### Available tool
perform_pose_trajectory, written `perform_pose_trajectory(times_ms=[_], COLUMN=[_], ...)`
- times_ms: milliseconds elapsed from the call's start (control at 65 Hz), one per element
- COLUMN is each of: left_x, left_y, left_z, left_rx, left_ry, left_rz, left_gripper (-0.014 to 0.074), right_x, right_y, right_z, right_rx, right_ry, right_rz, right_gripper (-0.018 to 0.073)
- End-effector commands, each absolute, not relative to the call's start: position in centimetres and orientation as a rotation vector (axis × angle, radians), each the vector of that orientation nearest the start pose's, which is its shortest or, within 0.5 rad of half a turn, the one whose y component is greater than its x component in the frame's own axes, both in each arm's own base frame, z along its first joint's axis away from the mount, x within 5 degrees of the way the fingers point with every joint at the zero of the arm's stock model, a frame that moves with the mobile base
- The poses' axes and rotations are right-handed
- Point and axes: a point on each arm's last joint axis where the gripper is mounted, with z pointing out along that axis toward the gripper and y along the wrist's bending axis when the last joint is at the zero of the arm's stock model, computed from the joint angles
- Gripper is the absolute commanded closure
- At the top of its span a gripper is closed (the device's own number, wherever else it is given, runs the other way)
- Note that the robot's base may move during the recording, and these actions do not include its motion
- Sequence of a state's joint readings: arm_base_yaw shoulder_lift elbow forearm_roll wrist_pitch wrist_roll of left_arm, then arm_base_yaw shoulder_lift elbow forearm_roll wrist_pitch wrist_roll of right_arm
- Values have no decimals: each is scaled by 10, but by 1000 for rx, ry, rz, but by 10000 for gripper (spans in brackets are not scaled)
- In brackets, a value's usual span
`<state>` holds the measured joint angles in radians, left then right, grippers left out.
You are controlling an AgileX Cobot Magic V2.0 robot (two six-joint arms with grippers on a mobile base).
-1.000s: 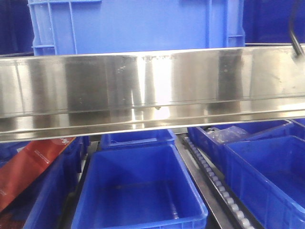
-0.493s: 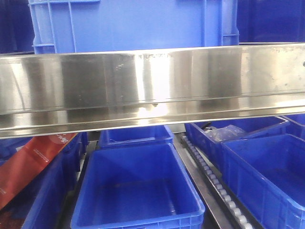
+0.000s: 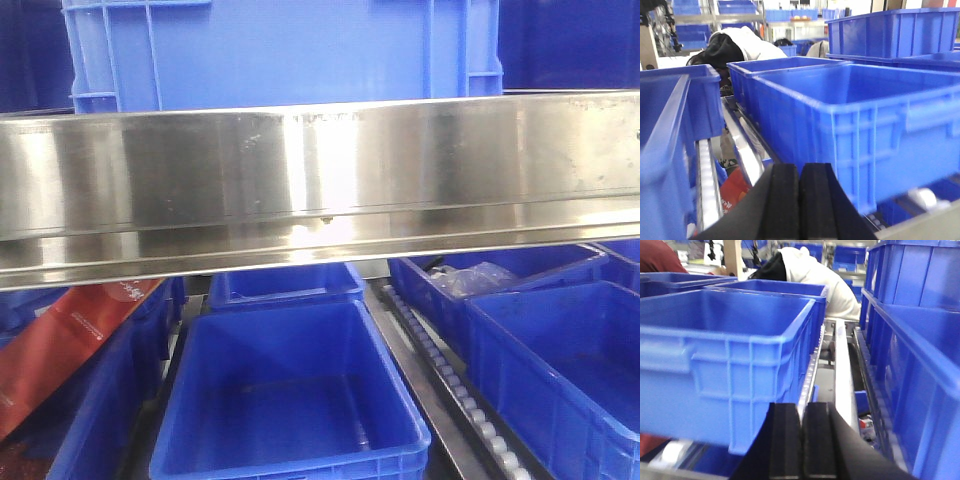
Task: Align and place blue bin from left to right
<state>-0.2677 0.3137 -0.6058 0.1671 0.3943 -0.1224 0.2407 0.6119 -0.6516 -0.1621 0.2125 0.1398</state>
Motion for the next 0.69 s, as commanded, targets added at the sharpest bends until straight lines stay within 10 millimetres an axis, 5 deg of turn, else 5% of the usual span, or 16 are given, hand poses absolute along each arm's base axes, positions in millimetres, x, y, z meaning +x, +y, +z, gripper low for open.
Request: perform_pose_trajectory(times_ms=[0,200,677], left_x=[46,29,22], left_y=[-7,-2,-1], left_z=[345,324,325], left_rx=[176,168,163], left_ry=[1533,1480,1441], left_rz=[-144,-149,-153], left_gripper=[707,707,707], right_x=[114,103,103], right_y=[25,24,24], right_z=[351,323,325], right_rx=[-203,-211,-211], right_ry=[1596,1586,1557], right_rz=[135,143,148], right_gripper=[630,630,630])
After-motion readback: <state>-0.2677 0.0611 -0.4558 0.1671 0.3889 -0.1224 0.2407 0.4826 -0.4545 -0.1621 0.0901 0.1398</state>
